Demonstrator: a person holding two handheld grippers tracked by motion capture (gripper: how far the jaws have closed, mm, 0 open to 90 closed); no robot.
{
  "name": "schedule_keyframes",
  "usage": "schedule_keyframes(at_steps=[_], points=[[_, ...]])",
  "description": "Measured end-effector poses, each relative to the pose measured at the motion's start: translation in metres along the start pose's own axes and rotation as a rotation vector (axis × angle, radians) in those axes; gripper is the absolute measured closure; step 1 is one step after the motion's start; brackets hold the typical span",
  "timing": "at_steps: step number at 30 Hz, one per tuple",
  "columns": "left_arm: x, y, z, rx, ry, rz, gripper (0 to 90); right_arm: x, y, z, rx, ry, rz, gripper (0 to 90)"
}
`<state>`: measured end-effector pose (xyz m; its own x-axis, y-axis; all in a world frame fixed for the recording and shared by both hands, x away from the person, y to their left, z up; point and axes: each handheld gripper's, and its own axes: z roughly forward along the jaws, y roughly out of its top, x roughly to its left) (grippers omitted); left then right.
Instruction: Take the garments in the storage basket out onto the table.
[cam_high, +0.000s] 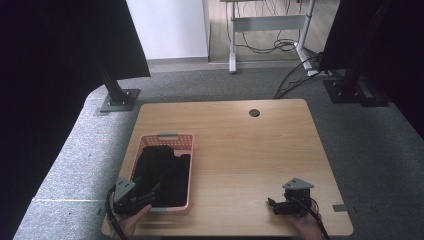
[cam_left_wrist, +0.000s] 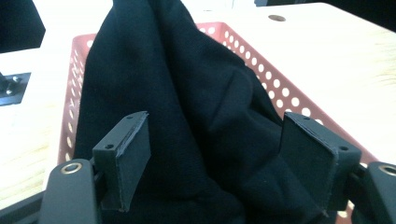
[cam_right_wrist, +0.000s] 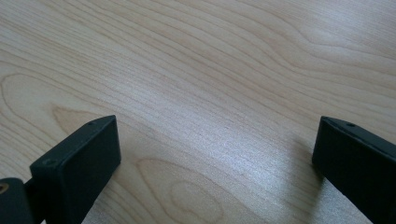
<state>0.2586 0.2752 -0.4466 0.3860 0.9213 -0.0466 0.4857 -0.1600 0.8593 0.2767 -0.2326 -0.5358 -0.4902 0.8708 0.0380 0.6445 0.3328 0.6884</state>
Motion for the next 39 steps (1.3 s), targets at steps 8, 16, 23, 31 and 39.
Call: schedule_keyframes(at_steps=[8, 16, 23, 31, 39], points=[[0.001, 0.001, 0.000, 0.010, 0.040, 0.016, 24.6, 0.000, 0.000, 0.000, 0.000, 0.000, 0.000, 0.6], [0.001, 0.005, 0.001, 0.013, 0.050, 0.019, 25.1, 0.000, 0.000, 0.000, 0.000, -0.004, 0.004, 0.6], [0.003, 0.008, 0.002, 0.008, 0.060, 0.005, 24.8, 0.000, 0.000, 0.000, 0.000, -0.006, 0.005, 0.6], [0.008, 0.016, 0.002, 0.006, 0.065, -0.006, 22.5, 0.000, 0.000, 0.000, 0.000, -0.006, 0.005, 0.6], [0.009, 0.026, 0.010, 0.027, 0.059, 0.004, 20.8, 0.000, 0.000, 0.000, 0.000, -0.007, 0.006, 0.6]])
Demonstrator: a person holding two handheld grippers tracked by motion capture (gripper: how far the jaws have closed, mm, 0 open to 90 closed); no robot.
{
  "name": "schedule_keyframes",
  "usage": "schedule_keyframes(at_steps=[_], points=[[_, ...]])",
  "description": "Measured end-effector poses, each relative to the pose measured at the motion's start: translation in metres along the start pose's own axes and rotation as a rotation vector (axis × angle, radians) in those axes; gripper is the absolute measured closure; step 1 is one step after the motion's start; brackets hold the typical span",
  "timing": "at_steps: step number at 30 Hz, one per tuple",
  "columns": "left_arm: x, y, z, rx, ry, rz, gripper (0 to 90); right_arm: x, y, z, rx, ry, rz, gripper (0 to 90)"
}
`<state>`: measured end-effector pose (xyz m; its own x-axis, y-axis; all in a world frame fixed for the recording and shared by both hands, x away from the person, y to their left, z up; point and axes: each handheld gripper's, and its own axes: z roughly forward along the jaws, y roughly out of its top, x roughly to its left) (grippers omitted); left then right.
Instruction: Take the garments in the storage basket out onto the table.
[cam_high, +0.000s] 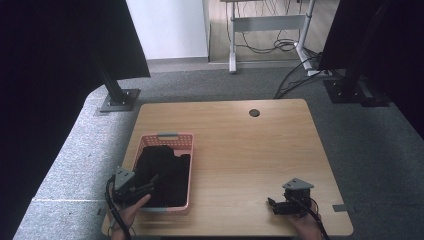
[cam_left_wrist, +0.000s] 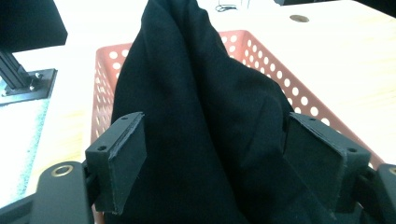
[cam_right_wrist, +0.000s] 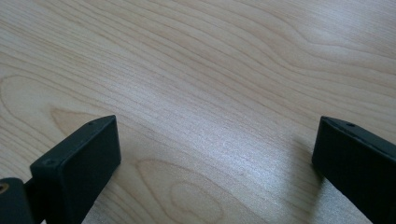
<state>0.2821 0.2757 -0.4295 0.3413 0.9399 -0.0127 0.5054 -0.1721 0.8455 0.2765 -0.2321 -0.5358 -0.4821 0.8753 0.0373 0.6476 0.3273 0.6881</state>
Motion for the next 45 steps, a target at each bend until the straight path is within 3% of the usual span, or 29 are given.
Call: schedule_keyframes(at_steps=[6, 20, 34, 45], points=[[-0.003, 0.007, 0.002, -0.006, 0.012, 0.008, 20.3, 0.000, 0.000, 0.000, 0.000, -0.002, 0.002, 0.6], [0.006, 0.015, 0.017, -0.012, 0.028, -0.027, 21.0, 0.000, 0.000, 0.000, 0.000, -0.004, 0.004, 0.6], [0.008, 0.029, 0.029, -0.009, 0.087, -0.010, 21.0, 0.000, 0.000, 0.000, 0.000, -0.004, 0.004, 0.6], [0.011, 0.038, 0.046, 0.014, 0.086, -0.025, 21.8, 0.001, 0.000, 0.000, 0.000, -0.007, 0.006, 0.6]])
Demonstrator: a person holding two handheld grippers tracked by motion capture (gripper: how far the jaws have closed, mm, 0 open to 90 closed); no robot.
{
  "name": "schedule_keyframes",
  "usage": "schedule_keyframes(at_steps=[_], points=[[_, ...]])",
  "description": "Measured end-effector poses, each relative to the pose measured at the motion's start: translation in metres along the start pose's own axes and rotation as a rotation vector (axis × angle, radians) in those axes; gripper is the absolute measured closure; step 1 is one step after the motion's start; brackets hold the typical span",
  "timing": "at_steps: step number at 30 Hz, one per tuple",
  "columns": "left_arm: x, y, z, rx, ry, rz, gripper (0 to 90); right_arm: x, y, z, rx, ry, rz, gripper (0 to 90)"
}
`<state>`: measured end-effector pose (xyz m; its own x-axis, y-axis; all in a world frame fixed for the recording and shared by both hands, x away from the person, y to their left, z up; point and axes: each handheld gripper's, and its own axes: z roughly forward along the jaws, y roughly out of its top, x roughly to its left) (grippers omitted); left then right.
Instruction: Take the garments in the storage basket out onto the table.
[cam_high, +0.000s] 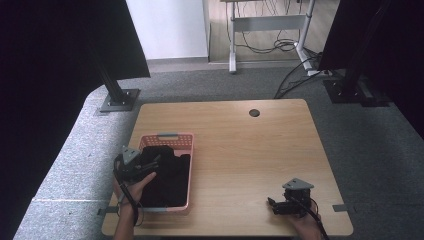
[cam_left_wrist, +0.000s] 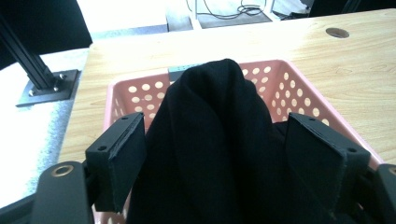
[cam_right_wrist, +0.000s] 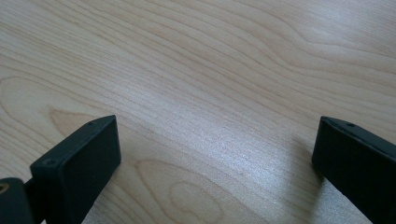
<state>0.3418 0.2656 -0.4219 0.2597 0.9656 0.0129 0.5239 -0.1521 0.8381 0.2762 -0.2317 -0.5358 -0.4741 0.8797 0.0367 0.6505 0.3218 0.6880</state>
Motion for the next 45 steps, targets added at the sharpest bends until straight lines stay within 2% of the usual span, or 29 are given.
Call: schedule_keyframes(at_steps=[9, 13, 20, 28, 38, 45], points=[[0.004, 0.002, 0.013, 0.012, 0.004, -0.022, 26.5, 0.000, 0.000, 0.000, 0.000, -0.001, 0.001, 0.6], [0.005, 0.003, 0.018, 0.007, 0.002, -0.030, 32.3, 0.000, 0.000, 0.000, 0.000, -0.001, 0.001, 0.6], [0.003, 0.000, 0.023, -0.012, -0.034, -0.039, 56.0, 0.000, 0.000, 0.000, 0.000, 0.000, 0.001, 0.6], [0.007, -0.003, 0.023, -0.034, -0.062, -0.054, 68.9, 0.000, 0.000, 0.000, 0.000, 0.000, 0.001, 0.7], [0.007, -0.003, 0.023, -0.041, -0.068, -0.045, 74.5, 0.000, 0.000, 0.000, -0.002, 0.002, -0.002, 1.6], [0.007, -0.005, 0.019, -0.079, -0.063, -0.049, 74.9, 0.000, 0.000, -0.001, -0.003, 0.003, -0.003, 1.9]])
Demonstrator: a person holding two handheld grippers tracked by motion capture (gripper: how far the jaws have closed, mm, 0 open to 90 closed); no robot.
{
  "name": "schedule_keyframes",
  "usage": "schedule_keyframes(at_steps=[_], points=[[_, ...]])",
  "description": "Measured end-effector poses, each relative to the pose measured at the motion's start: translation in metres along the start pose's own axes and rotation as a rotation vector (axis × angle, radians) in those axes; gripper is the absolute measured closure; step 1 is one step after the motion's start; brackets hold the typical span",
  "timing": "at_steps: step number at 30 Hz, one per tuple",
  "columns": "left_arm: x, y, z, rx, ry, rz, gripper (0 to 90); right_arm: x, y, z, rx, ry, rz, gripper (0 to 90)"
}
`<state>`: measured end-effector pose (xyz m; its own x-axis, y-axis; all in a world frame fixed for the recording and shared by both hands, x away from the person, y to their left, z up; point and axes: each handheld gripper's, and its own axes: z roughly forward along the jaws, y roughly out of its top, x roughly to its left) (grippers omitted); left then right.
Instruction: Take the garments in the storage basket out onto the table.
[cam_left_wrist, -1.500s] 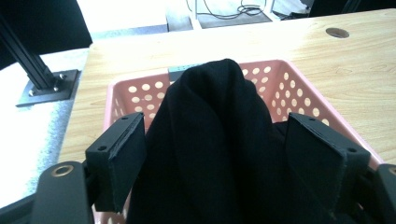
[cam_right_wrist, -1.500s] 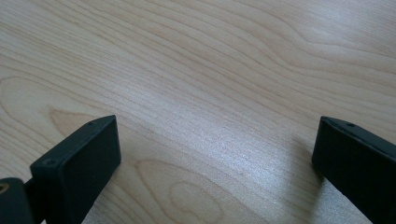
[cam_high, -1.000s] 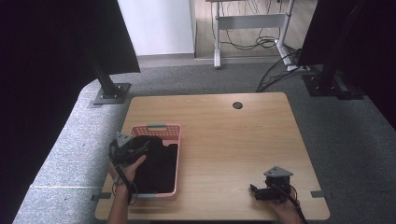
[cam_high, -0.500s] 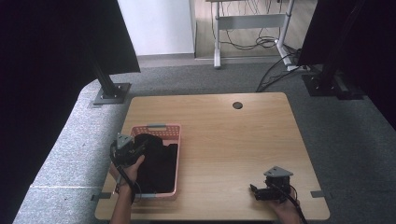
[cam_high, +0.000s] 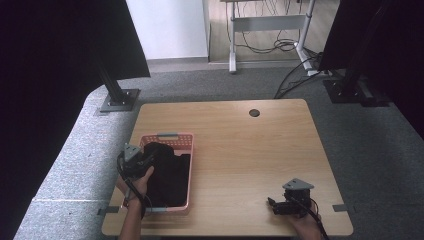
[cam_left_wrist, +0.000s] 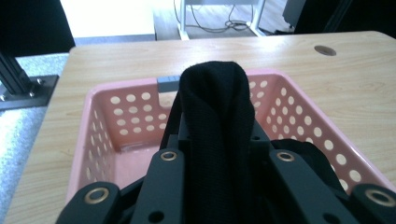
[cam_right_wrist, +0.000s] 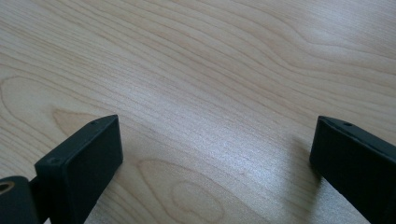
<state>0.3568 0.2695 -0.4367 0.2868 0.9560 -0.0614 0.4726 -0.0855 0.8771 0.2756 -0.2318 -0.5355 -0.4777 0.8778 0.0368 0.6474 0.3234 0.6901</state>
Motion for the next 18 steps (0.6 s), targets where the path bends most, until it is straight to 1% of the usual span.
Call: schedule_keyframes(at_steps=[4, 8, 13, 16, 18], points=[[-0.002, 0.002, -0.006, -0.031, 0.002, 0.013, 75.1, 0.000, 0.000, 0.000, 0.000, 0.000, 0.000, 2.0], [-0.004, 0.004, -0.013, -0.070, -0.005, 0.011, 75.3, 0.000, 0.000, 0.000, -0.002, 0.001, -0.001, 2.3], [-0.009, 0.009, -0.021, -0.106, -0.011, 0.020, 75.4, 0.000, 0.000, 0.000, -0.002, 0.001, -0.001, 2.5], [-0.012, 0.013, -0.025, -0.122, -0.012, 0.033, 75.5, 0.000, 0.000, 0.000, -0.002, 0.001, -0.001, 2.5], [-0.013, 0.014, -0.027, -0.130, -0.014, 0.033, 75.5, 0.000, 0.000, 0.000, -0.002, 0.001, 0.000, 2.6]])
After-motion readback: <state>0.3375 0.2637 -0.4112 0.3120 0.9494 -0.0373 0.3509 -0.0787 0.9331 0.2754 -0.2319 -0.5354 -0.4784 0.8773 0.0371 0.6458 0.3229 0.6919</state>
